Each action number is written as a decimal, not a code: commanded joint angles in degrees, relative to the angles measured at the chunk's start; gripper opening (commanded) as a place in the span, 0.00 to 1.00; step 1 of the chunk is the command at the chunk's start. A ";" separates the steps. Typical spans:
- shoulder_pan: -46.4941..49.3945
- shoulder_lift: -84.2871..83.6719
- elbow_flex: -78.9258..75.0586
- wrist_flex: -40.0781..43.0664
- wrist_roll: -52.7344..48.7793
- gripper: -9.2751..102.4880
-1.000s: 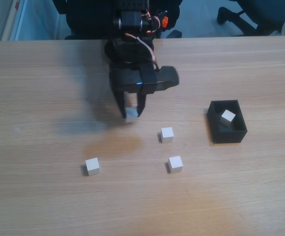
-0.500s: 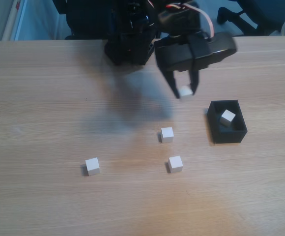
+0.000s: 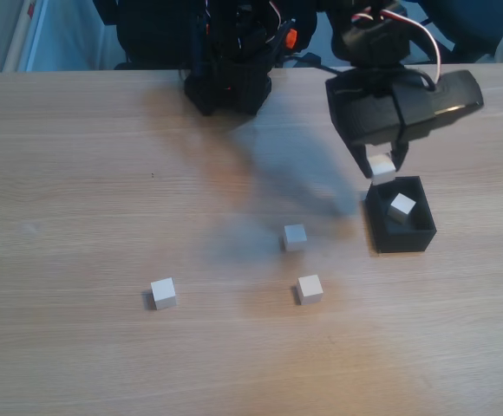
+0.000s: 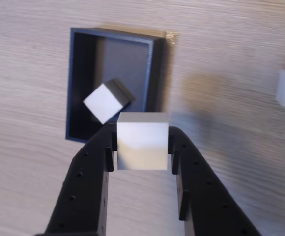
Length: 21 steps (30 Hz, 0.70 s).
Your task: Pick blocks and place them in the box.
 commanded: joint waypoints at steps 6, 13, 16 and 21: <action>-4.48 -4.31 -8.79 -3.25 2.20 0.13; -4.57 -6.59 -9.23 -3.69 2.11 0.20; -3.52 -5.98 -7.65 -4.04 1.76 0.22; -1.32 -4.66 -6.15 -3.52 0.18 0.20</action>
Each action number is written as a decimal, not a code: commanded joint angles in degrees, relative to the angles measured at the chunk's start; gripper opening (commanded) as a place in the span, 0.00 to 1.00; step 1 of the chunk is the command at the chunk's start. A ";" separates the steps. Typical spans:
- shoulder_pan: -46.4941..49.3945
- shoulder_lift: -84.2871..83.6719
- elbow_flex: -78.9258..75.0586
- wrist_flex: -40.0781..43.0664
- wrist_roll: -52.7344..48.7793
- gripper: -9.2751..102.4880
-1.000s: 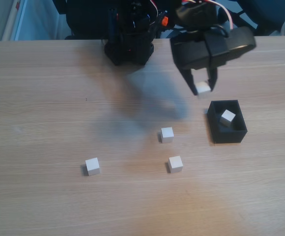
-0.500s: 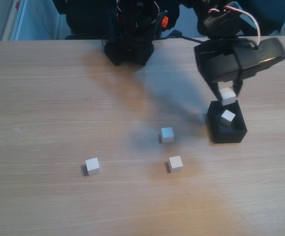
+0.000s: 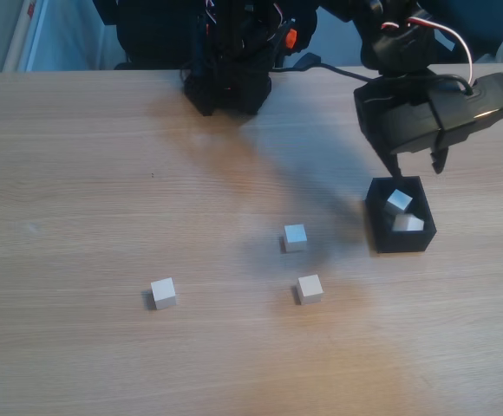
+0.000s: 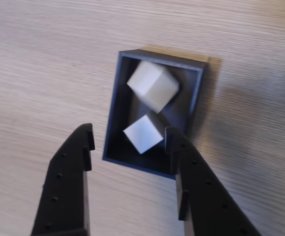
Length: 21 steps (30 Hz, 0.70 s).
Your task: Pick blocks and place them in the box.
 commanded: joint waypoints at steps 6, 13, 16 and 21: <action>7.38 10.02 8.79 1.32 -7.29 0.16; 17.31 24.61 28.92 -6.06 -15.91 0.22; 19.42 29.97 36.21 -10.63 -19.42 0.23; 19.60 34.54 44.38 -19.07 -20.13 0.24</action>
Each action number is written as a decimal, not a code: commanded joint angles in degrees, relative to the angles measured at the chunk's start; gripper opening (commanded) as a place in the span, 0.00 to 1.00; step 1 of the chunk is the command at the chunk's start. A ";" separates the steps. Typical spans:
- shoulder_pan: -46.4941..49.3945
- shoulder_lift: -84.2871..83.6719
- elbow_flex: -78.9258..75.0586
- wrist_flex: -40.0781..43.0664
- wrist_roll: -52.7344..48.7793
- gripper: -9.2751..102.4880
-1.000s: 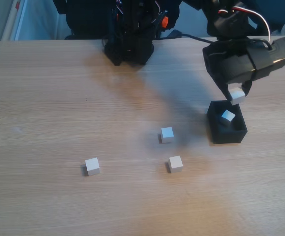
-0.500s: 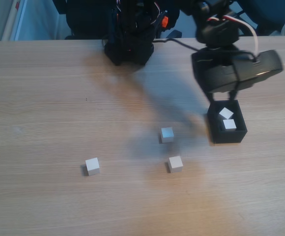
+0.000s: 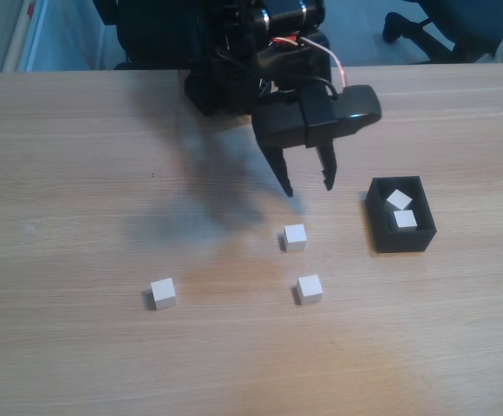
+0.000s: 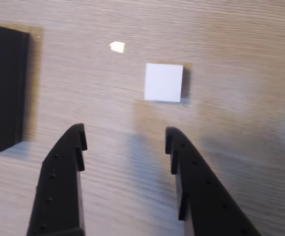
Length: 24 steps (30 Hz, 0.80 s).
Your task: Pick blocks and place them in the box.
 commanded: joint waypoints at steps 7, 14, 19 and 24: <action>0.79 0.00 6.42 -14.59 -0.62 0.24; 4.48 -7.21 6.33 -21.97 -0.35 0.24; 5.98 -11.07 6.33 -23.91 -0.09 0.24; 6.15 -13.10 6.59 -25.31 0.62 0.24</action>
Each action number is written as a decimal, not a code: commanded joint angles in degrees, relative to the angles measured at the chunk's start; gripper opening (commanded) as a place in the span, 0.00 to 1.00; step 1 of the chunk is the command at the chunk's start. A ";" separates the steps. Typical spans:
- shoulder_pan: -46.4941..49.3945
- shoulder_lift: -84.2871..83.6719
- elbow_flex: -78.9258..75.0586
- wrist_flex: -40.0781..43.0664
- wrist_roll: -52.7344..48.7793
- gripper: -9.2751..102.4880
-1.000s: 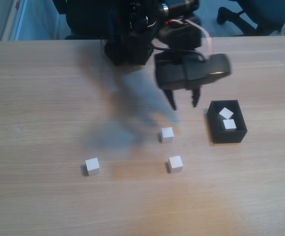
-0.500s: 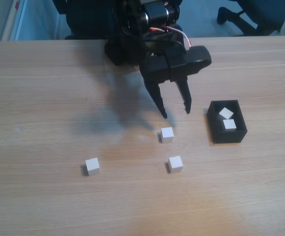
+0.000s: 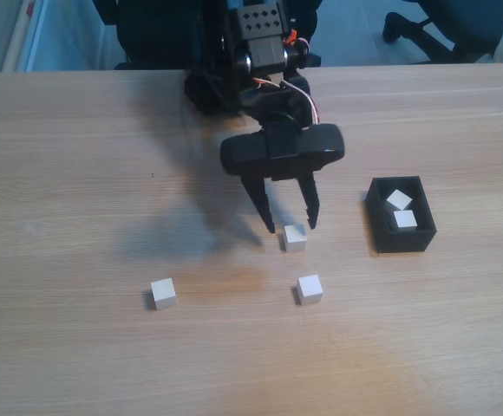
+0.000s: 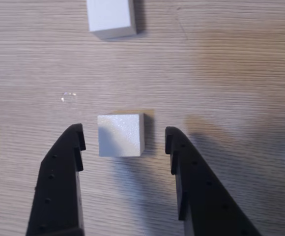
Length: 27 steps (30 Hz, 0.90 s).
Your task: Pick blocks and place them in the box.
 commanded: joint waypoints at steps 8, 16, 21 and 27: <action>-0.62 -3.60 -0.79 -2.46 1.41 0.24; -1.14 -8.00 -1.93 -4.57 2.11 0.23; -1.41 -10.46 -3.52 -5.10 2.90 0.22; -1.49 -12.74 -5.98 -5.19 3.87 0.17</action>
